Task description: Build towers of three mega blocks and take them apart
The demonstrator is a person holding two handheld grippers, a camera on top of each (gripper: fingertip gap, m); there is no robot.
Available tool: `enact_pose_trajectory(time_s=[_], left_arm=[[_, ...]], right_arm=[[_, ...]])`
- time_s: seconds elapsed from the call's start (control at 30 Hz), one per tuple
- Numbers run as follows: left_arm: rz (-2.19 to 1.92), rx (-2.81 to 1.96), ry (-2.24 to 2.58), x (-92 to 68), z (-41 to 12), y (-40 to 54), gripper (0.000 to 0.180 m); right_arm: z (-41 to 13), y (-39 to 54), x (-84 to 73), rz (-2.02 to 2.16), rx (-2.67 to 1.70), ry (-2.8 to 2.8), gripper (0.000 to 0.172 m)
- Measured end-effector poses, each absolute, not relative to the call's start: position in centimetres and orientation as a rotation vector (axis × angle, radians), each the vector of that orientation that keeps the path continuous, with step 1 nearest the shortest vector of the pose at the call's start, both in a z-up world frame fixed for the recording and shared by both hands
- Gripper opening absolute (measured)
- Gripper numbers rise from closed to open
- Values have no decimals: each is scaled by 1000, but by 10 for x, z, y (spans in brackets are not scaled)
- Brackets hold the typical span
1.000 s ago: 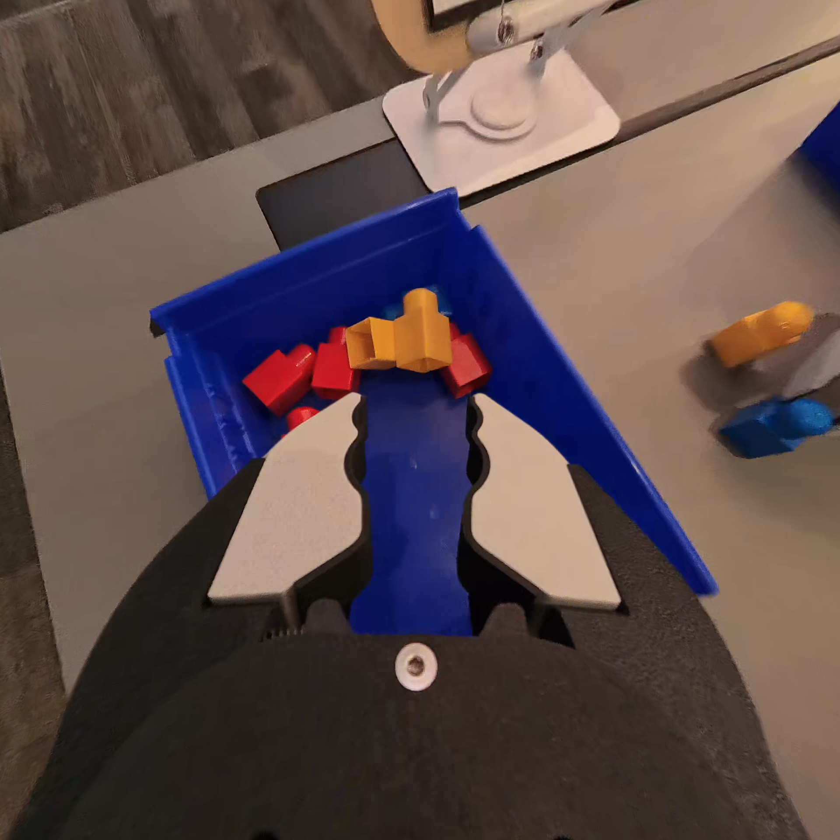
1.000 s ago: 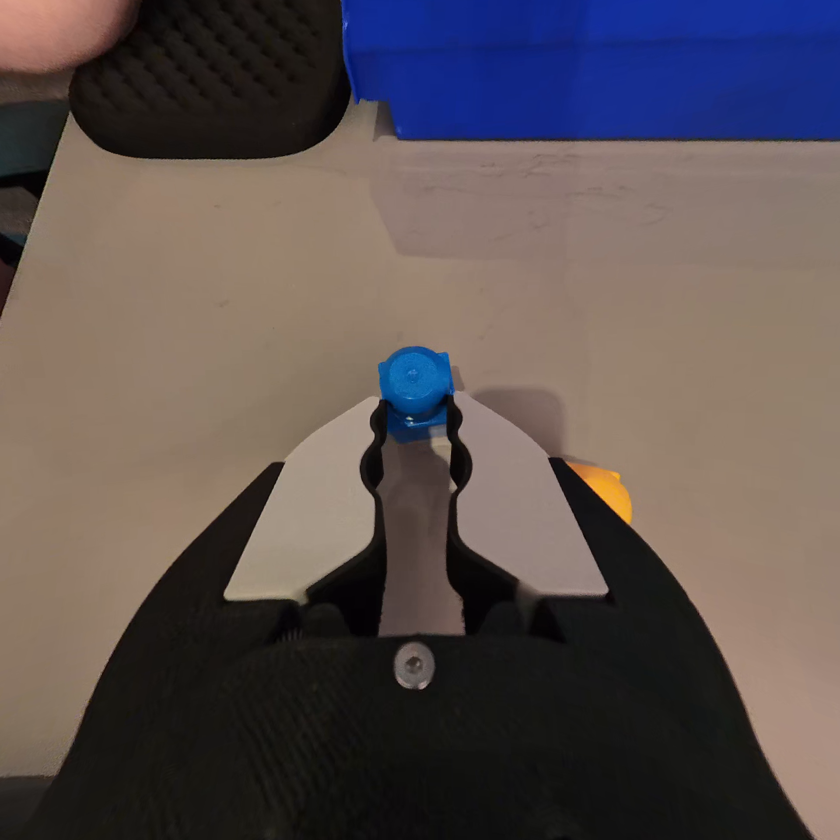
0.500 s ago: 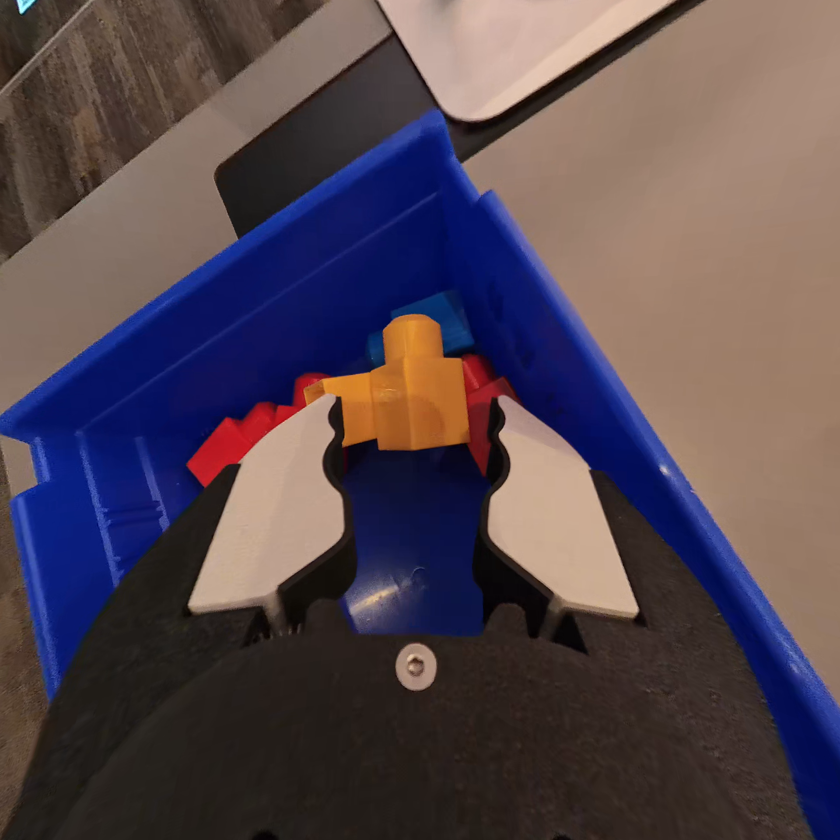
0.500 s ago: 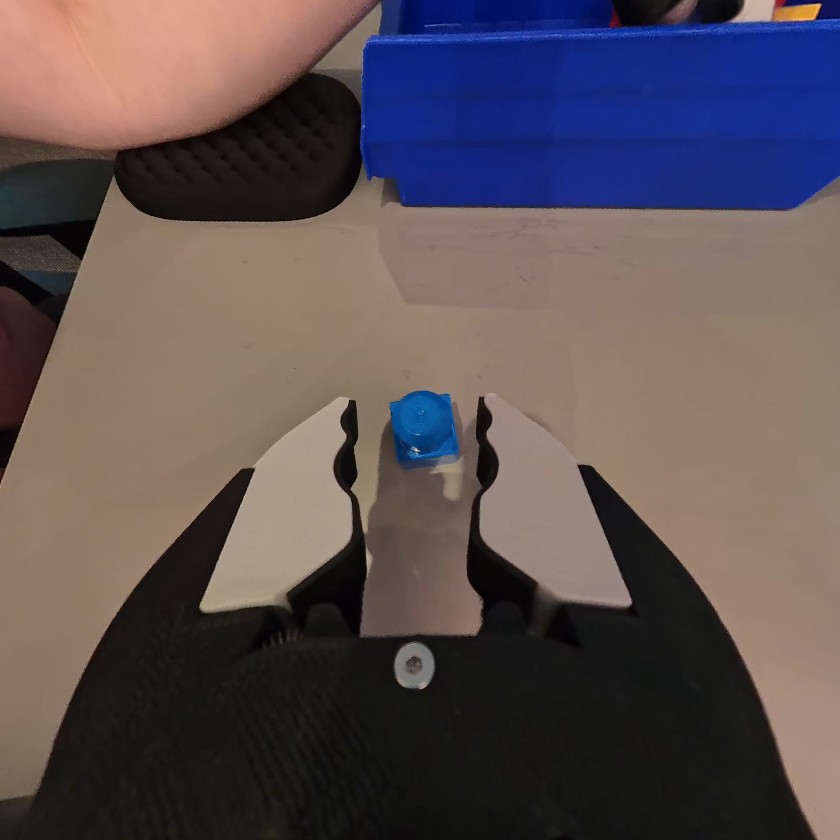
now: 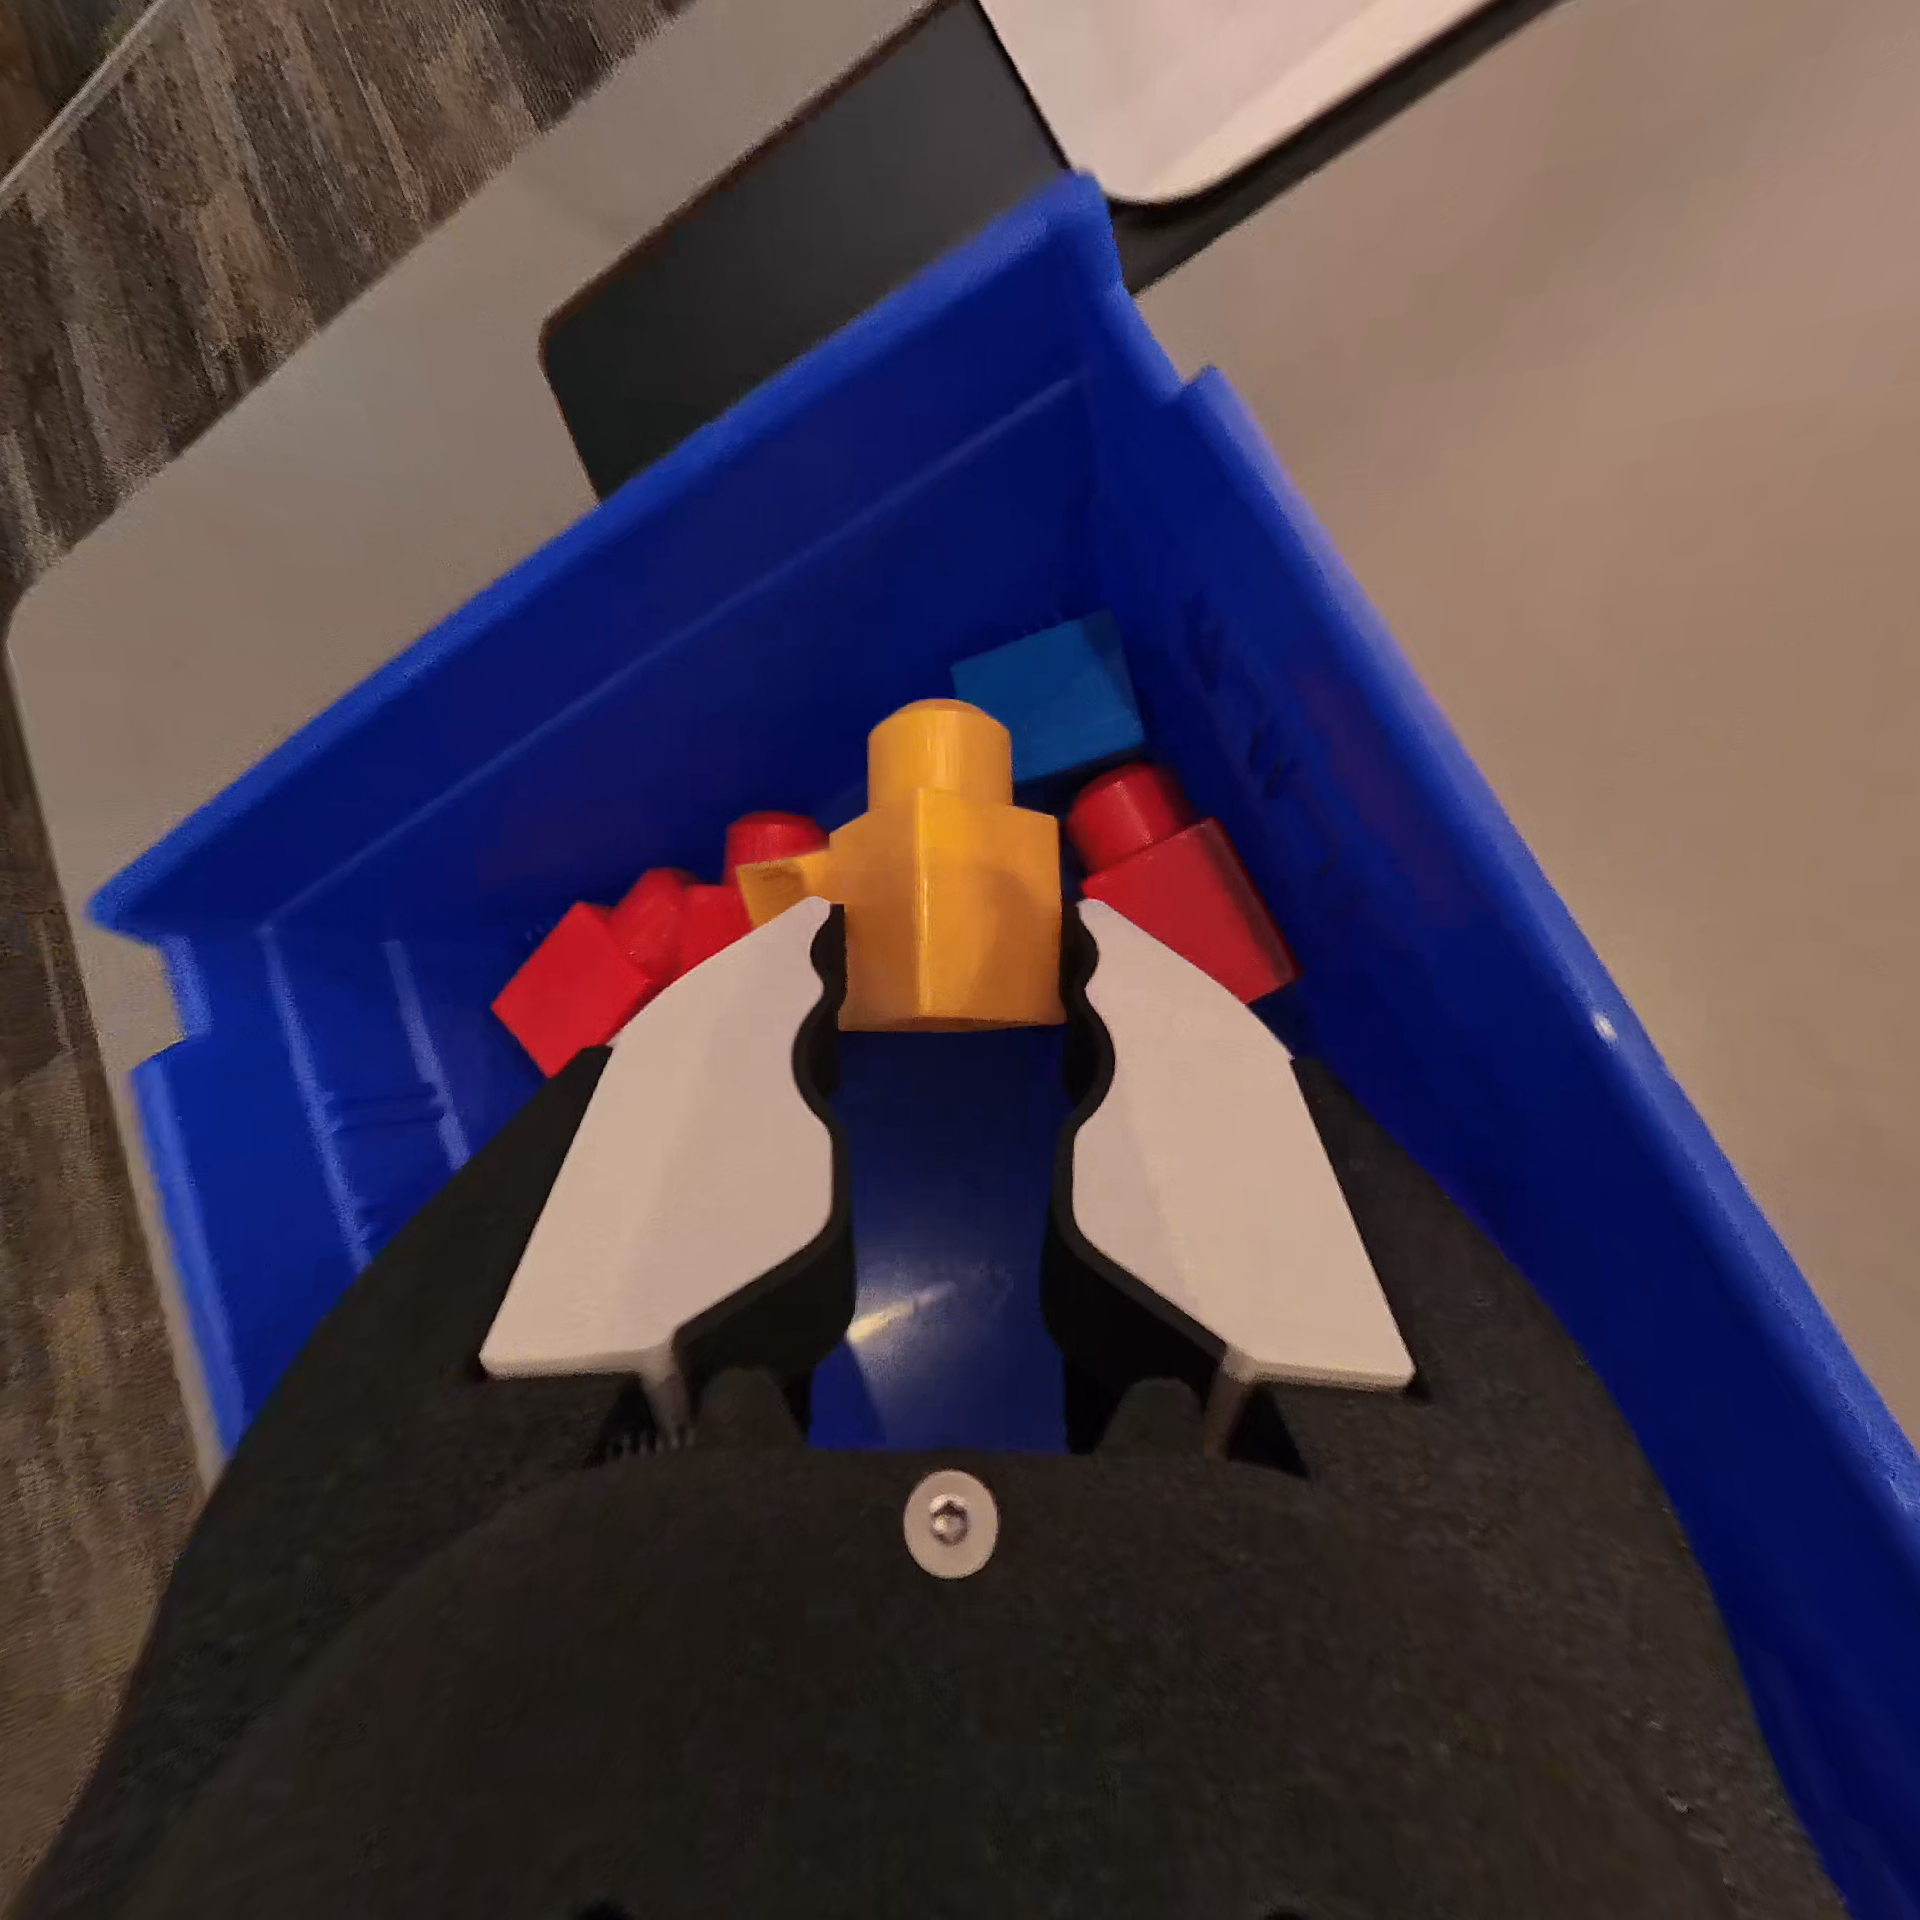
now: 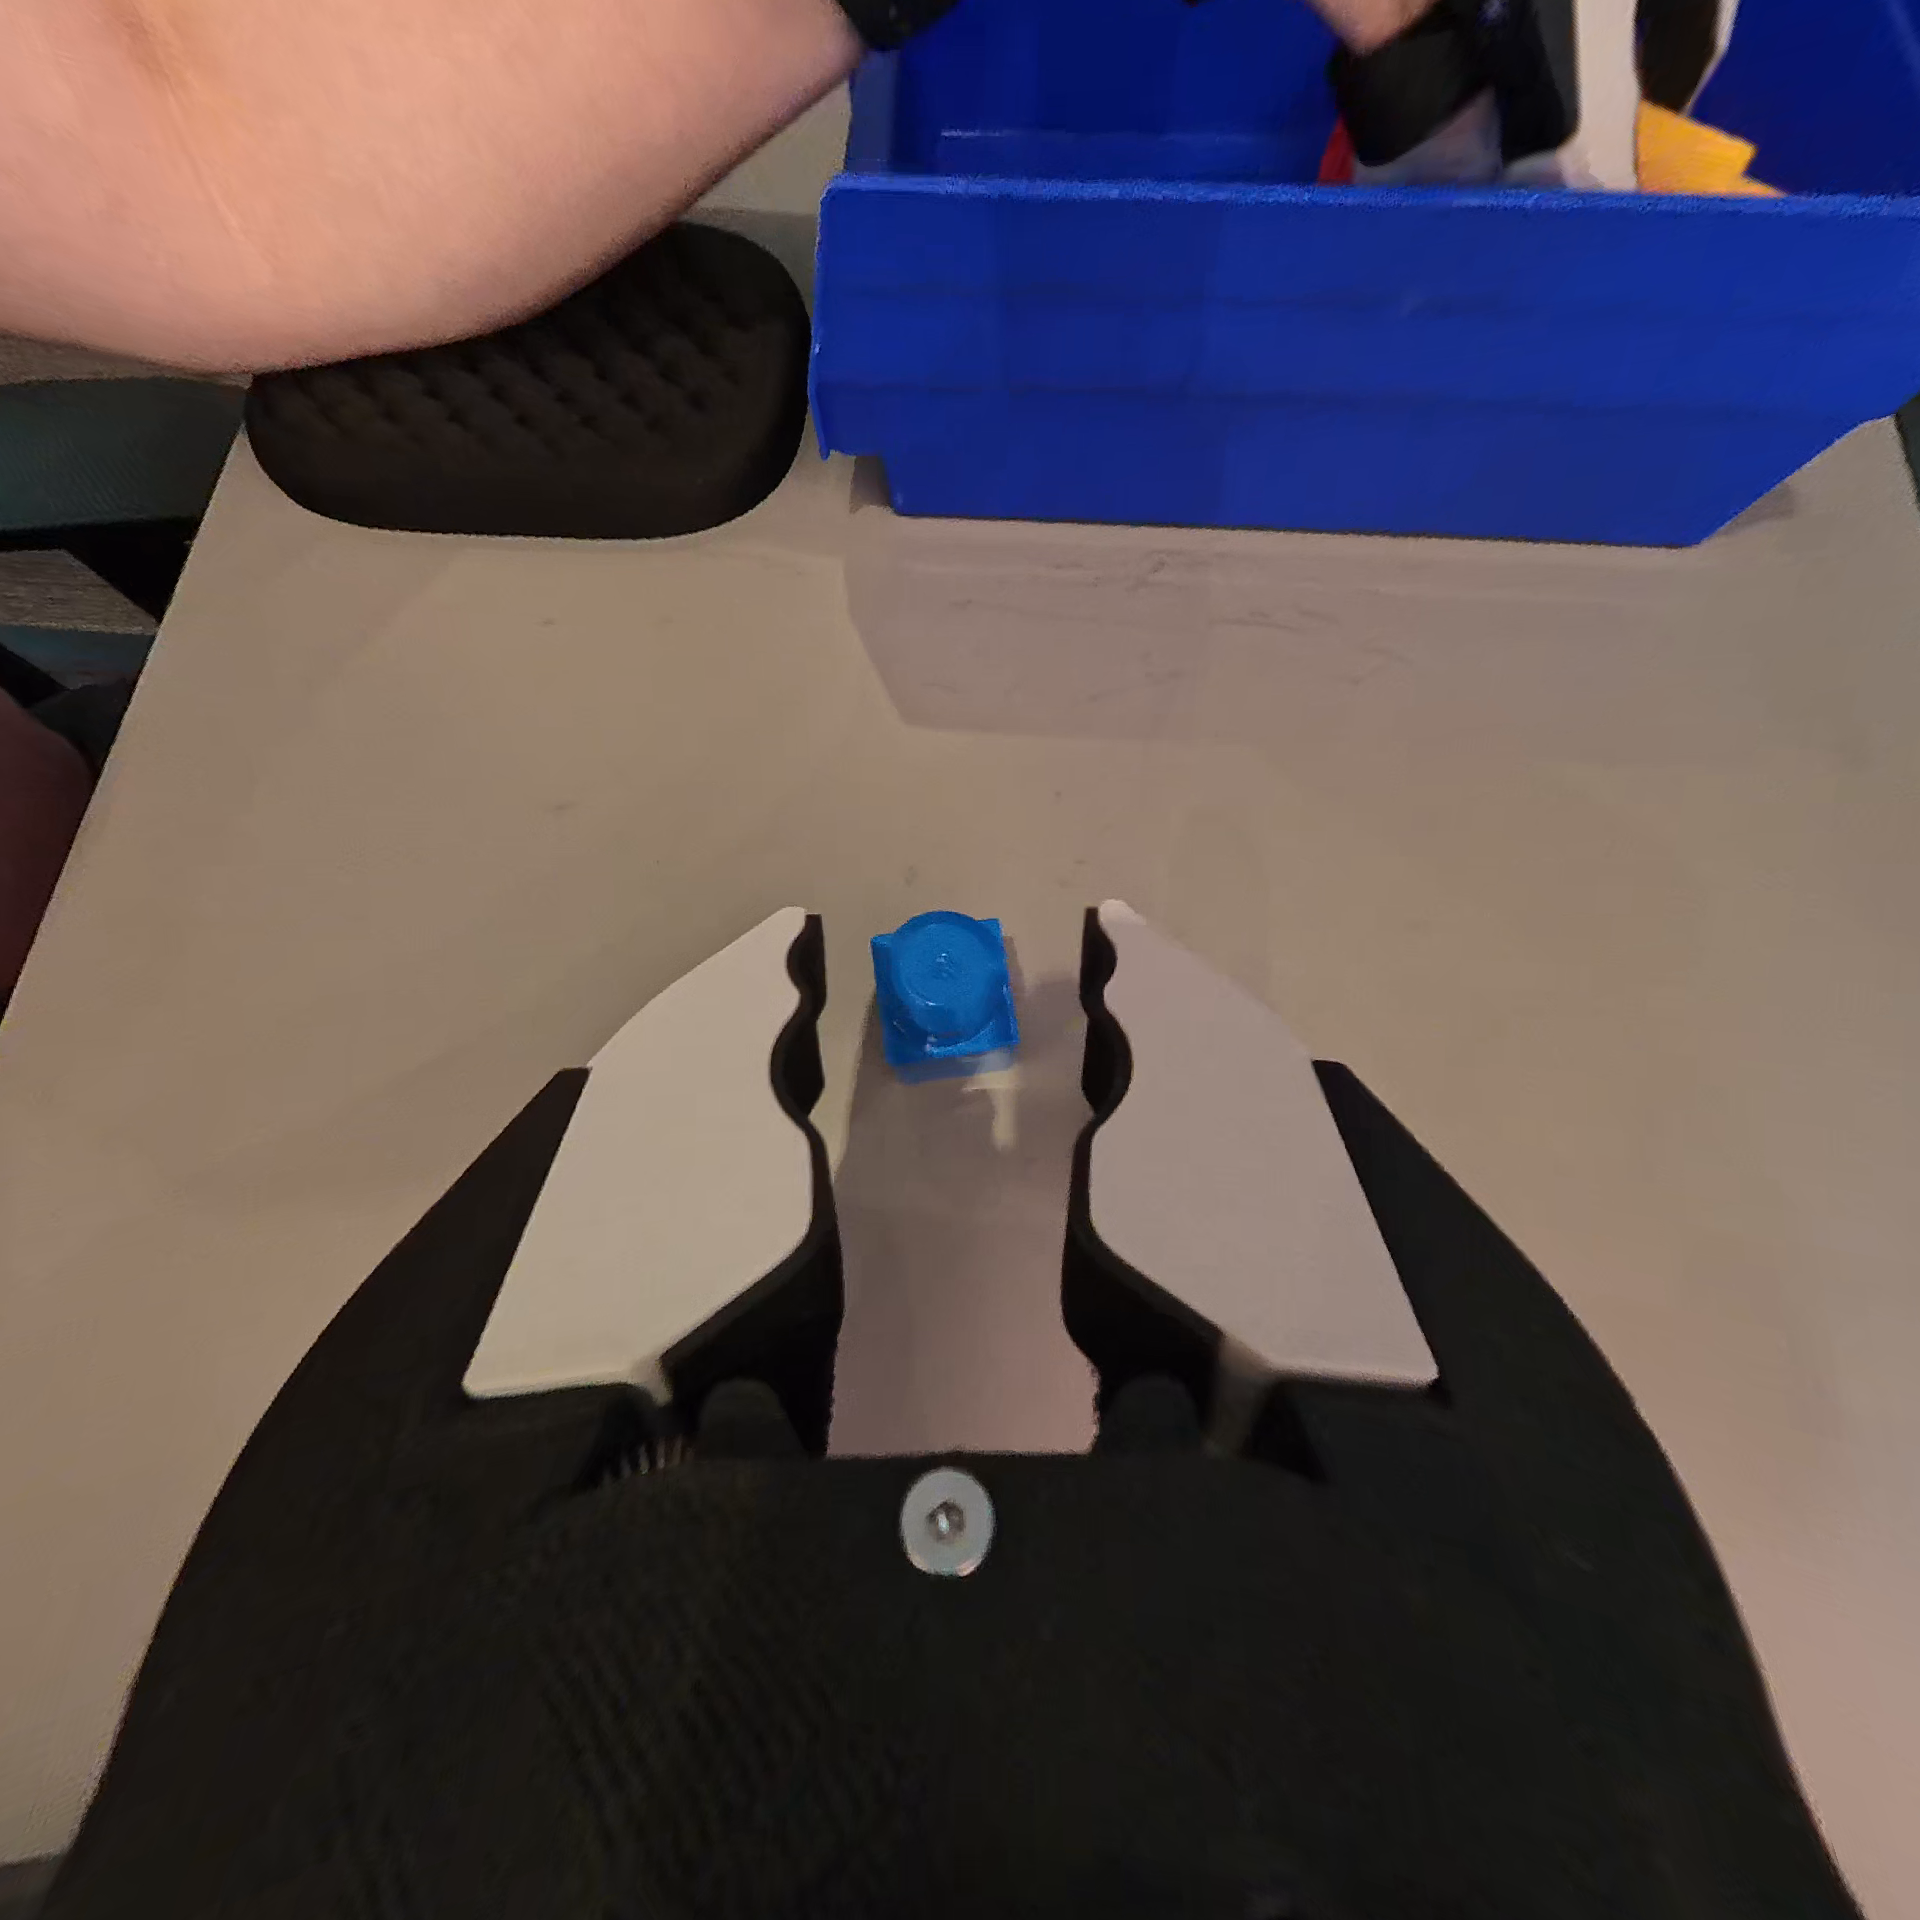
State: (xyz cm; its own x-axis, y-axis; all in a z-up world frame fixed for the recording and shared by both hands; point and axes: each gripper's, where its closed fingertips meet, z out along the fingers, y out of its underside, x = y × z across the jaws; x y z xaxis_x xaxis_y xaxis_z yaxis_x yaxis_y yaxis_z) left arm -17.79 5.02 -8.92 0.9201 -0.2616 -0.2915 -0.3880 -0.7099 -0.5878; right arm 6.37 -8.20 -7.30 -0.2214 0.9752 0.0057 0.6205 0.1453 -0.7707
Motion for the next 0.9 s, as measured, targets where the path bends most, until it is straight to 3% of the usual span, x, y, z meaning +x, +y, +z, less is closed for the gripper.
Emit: enact_pose_trajectory(time_s=[0.17,0.37,0.57,0.77,0.9], left_arm=[[-46,-2200,389,-163,-10,27,39],[-899,-1761,733,-26,96,-56,38],[-1264,-1603,1020,55,107,-113,38],[-1366,-1576,1102,79,102,-128,38],[-1297,-1607,1104,78,96,-123,43]], right_arm=[[-38,-69,57,960,-1481,-1716,48],[56,-82,58,1300,-1210,-1359,57],[116,-96,82,1368,-980,-1173,52],[118,-120,85,1521,-885,-1256,30],[113,-114,83,1474,-955,-1273,29]])
